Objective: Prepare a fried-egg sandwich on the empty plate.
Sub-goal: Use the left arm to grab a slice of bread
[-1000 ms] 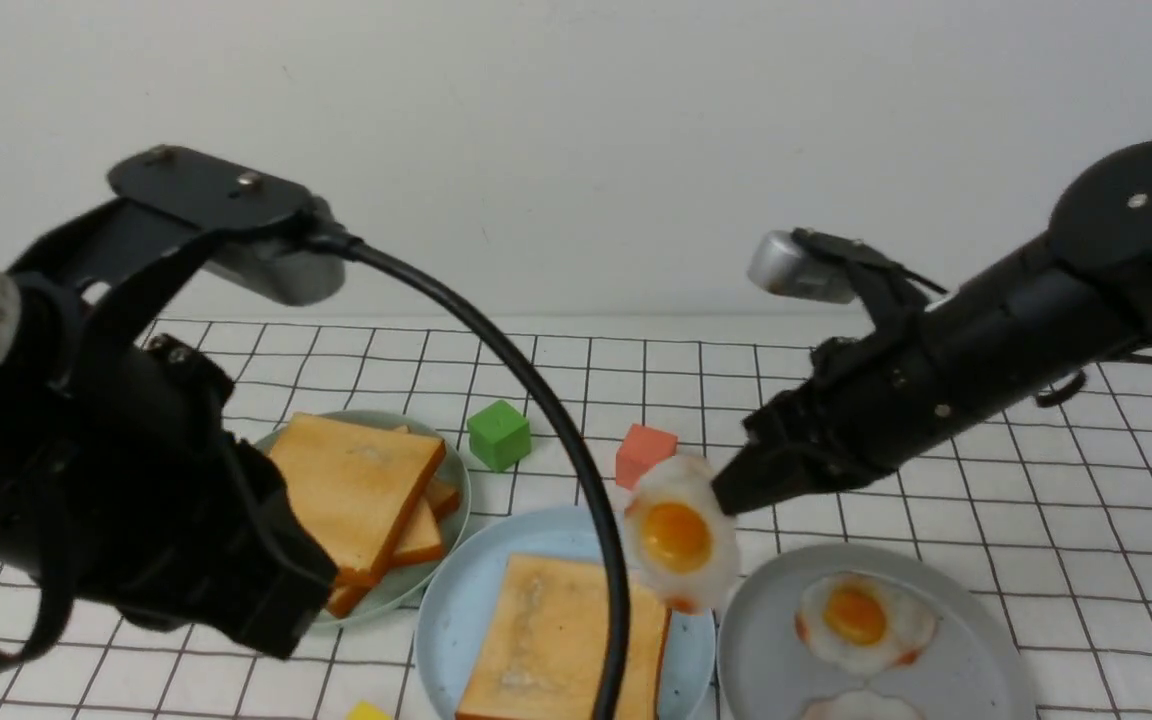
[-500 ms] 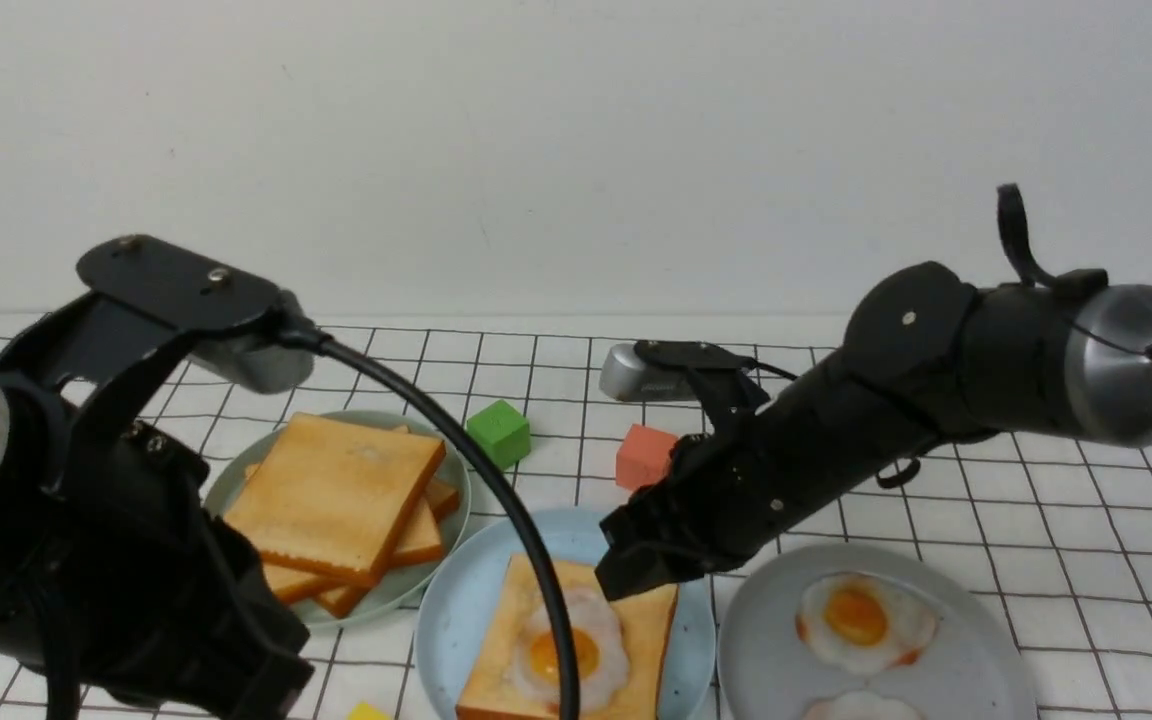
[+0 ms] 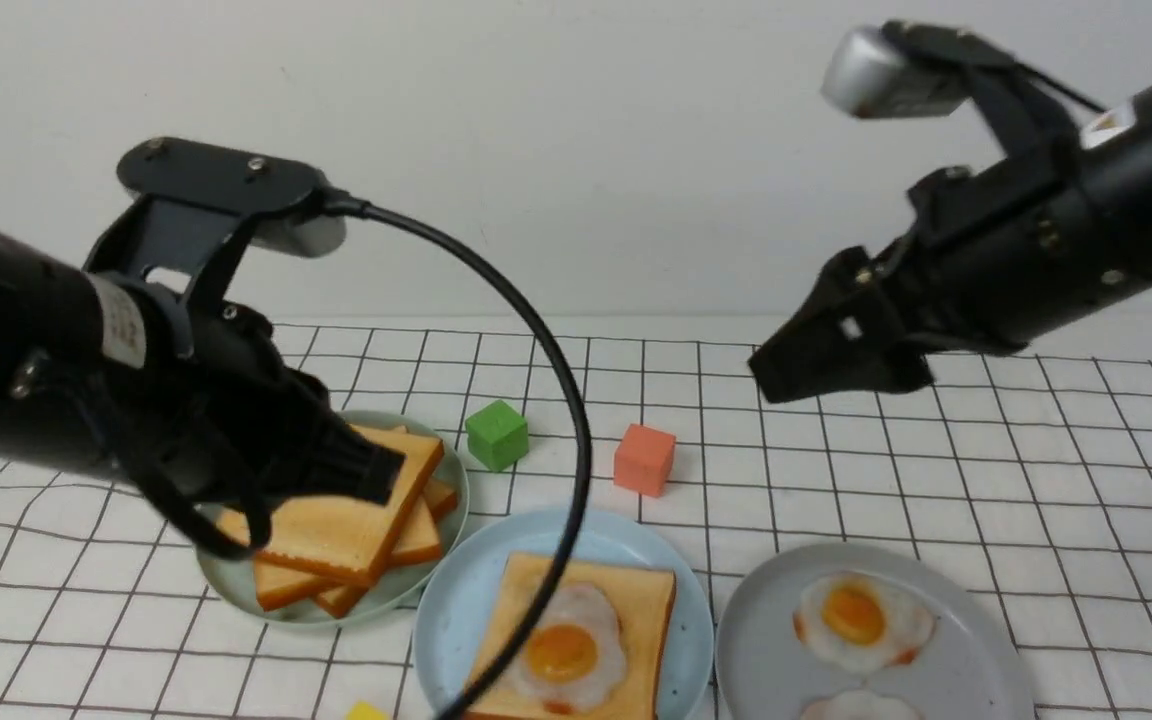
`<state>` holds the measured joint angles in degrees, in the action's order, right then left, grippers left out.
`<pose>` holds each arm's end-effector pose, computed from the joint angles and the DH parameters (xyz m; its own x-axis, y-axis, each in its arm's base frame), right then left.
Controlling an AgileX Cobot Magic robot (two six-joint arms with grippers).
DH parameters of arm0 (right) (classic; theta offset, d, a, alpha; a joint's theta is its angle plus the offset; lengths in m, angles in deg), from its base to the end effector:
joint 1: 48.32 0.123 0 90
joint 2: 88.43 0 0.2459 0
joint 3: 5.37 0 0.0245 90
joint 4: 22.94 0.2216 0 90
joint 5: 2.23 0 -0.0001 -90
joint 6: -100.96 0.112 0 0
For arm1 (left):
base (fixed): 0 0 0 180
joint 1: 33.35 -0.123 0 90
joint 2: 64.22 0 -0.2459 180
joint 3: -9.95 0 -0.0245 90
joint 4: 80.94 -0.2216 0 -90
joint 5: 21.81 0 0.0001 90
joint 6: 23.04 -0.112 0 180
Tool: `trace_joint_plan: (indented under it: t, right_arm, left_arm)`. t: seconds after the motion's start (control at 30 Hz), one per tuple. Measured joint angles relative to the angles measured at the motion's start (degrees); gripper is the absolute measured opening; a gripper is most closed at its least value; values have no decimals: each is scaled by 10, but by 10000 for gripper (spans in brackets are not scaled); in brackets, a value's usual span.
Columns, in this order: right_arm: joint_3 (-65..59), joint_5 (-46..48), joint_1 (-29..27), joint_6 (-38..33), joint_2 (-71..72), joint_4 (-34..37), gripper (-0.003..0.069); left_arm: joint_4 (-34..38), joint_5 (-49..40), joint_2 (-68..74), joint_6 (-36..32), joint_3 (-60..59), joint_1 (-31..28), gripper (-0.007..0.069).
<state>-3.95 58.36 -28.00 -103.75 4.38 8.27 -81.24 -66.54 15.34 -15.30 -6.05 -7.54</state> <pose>0.2338 0.1405 0.3302 -0.6548 -0.3772 -0.6549 -0.6677 0.6947 0.2675 0.2251 -0.1084 0.2815 -0.7433 0.2140 -0.6338 0.3388 0.9374 -0.0809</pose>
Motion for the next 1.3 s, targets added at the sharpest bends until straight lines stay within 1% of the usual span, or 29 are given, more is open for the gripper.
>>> trace_joint_plan:
  t: [0.03,0.07,0.1,0.13,0.17,0.2,0.23,0.33,0.37,0.4,0.43,0.47,0.6,0.63,0.67,0.7,0.73,0.77,0.8,0.9,0.93,0.97,1.1,1.2,1.23,1.27,1.3]
  right_arm:
    - [0,3,1,3,0,0,499]
    - [0,20,5,18,30,-24,499]
    - [-2,28,10,26,46,-36,500]
    - [-9,32,16,32,63,-45,501]
    - [-11,33,17,33,69,-47,500]
    - [-26,37,26,35,89,-51,500]
    - [-37,38,32,36,101,-51,500]
    - [-74,38,53,36,130,-42,500]
    - [-87,38,60,36,137,-37,500]
    - [-87,38,62,36,138,-36,500]
    - [-109,36,74,36,146,-29,500]
    - [-109,36,75,36,147,-28,500]
    - [-135,33,91,25,149,-20,500]
    - [-137,30,92,24,149,-20,500]
    - [-137,29,92,24,149,-20,500]
    - [-138,22,93,23,149,-20,500]
    - [-138,21,93,23,149,-20,500]
    - [-138,18,93,22,149,-20,500]
    - [-138,17,93,21,149,-20,500]
    - [-138,16,93,21,149,-20,500]
    - [-138,16,93,21,149,-20,500]
    - [-138,15,93,21,149,-20,500]
    - [-138,15,93,21,149,-19,500]
    - [-138,15,93,21,149,-17,500]
    - [-138,15,93,21,149,-16,500]
    - [-138,15,93,21,149,-15,500]
    - [-138,15,93,21,149,-14,500]
  left_arm:
    - [0,0,3,0,0,0,-13]
    - [11,-1,25,-6,0,-50,-13]
    - [25,-4,39,-15,0,-78,-13]
    - [56,-9,65,-42,0,-120,-13]
    - [69,-10,69,-47,0,-134,-13]
    - [124,-15,95,-87,0,-183,-13]
    - [170,-17,114,-119,0,-215,-13]
    - [301,-28,169,-207,0,-291,-13]
    - [332,-29,184,-231,0,-309,-11]
    - [338,-29,187,-235,0,-313,-11]
    - [371,-27,210,-263,0,-334,9]
    - [376,-27,212,-264,0,-338,13]
    - [403,-9,247,-284,0,-370,151]
    - [413,-6,259,-290,0,-378,203]
    - [415,-6,260,-292,0,-378,212]
    - [430,-3,274,-308,0,-385,295]
    - [432,-2,276,-310,0,-385,295]
    - [443,-1,289,-330,0,-387,355]
    - [449,0,296,-341,0,-387,393]
    - [483,0,327,-383,0,-387,473]
    - [485,0,331,-388,0,-387,479]
    - [508,0,344,-408,0,-387,492]
    - [533,0,363,-433,1,-387,492]
    - [538,0,374,-440,2,-387,455]
    - [538,0,375,-440,2,-387,431]
    - [538,0,375,-440,2,-387,427]
    - [537,-3,375,-440,4,-387,383]
